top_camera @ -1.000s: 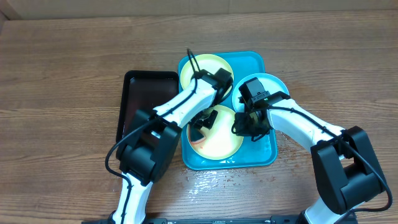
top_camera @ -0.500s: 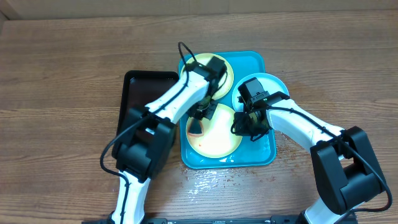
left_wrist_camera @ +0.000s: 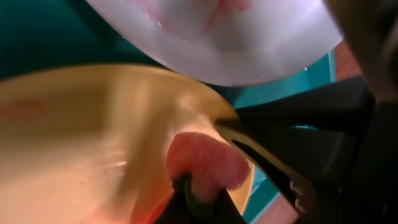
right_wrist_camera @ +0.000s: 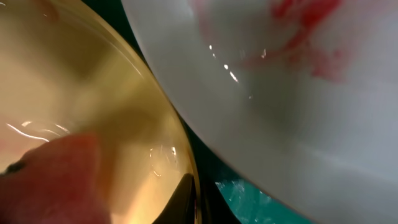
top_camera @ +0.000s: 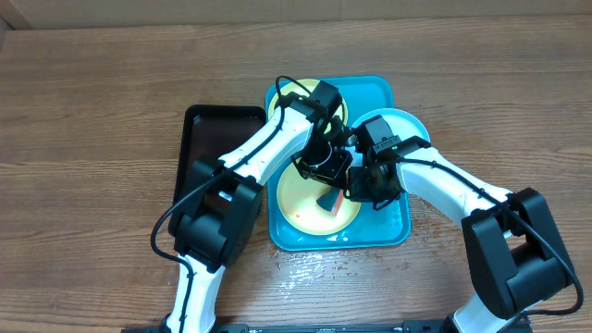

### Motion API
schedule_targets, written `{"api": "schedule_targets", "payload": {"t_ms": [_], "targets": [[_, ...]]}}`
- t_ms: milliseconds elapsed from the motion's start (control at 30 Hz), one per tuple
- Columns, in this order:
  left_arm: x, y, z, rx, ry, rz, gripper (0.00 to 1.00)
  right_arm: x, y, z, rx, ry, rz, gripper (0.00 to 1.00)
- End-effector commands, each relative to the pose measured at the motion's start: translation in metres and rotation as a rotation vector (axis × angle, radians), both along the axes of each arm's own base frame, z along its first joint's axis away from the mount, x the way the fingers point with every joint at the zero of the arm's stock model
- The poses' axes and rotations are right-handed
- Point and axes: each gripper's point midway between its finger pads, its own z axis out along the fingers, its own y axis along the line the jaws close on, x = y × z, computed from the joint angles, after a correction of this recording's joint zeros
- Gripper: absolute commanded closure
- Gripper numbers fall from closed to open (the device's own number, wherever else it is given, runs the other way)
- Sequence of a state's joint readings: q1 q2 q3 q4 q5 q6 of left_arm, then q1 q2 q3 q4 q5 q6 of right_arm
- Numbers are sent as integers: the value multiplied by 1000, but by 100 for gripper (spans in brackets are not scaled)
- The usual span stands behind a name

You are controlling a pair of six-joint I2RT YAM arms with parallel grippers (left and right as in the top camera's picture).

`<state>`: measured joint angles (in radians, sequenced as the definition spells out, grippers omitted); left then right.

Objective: Clean dirty plates on tray and stack at the side
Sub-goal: 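Scrub the lower yellow plate with the sponge in the left gripper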

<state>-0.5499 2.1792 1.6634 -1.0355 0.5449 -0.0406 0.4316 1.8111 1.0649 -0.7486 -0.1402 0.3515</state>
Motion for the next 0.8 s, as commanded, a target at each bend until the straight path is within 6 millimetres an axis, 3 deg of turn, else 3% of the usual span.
{"api": "schedule_targets", "payload": {"t_ms": [0, 433, 767], "targets": [[-6, 0, 0, -5, 38, -18, 96, -1, -25, -10, -114, -4, -21, 96], [-20, 91, -65, 508, 13, 142, 96, -1, -25, -10, -114, -3, -21, 96], [22, 128, -42, 698, -149, 217, 96, -1, -25, -10, -114, -4, -21, 96]]}}
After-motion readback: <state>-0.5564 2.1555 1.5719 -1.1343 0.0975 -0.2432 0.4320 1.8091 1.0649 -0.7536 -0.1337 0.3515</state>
